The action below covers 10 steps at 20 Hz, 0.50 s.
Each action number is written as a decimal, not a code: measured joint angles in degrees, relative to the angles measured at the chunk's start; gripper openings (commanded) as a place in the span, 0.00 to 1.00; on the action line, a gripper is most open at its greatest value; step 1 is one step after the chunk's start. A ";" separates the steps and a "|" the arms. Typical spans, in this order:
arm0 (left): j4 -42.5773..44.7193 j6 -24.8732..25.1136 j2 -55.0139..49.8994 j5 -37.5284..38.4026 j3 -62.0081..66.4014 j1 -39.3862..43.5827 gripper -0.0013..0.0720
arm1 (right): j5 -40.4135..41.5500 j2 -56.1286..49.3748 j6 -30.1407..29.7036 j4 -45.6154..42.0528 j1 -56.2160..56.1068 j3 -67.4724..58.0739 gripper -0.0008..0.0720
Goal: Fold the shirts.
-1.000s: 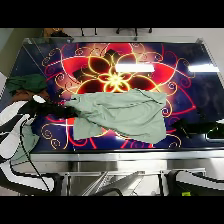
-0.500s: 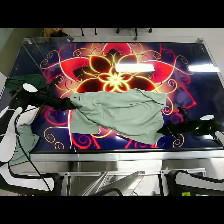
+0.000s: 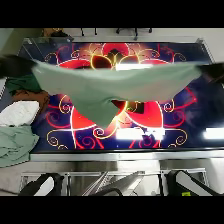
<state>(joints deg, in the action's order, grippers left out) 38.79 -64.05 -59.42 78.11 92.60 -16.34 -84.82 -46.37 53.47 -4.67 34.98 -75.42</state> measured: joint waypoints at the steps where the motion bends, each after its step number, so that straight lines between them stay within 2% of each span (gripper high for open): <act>1: -0.37 0.02 3.45 -1.84 3.50 -1.53 0.04 | 0.98 0.81 -0.02 2.45 1.01 -5.38 0.04; 6: -1.09 3.37 14.34 -12.50 18.25 -11.41 0.04 | 7.06 2.49 -0.17 6.60 3.08 -25.46 0.04; 10: -4.00 4.74 12.61 -12.74 24.04 -17.40 0.05 | 8.44 2.27 0.94 0.11 3.34 -29.49 0.04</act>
<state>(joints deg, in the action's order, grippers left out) 34.79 -59.31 -46.81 65.36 116.64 -33.74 -76.38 -44.10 54.41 -4.56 38.33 -104.90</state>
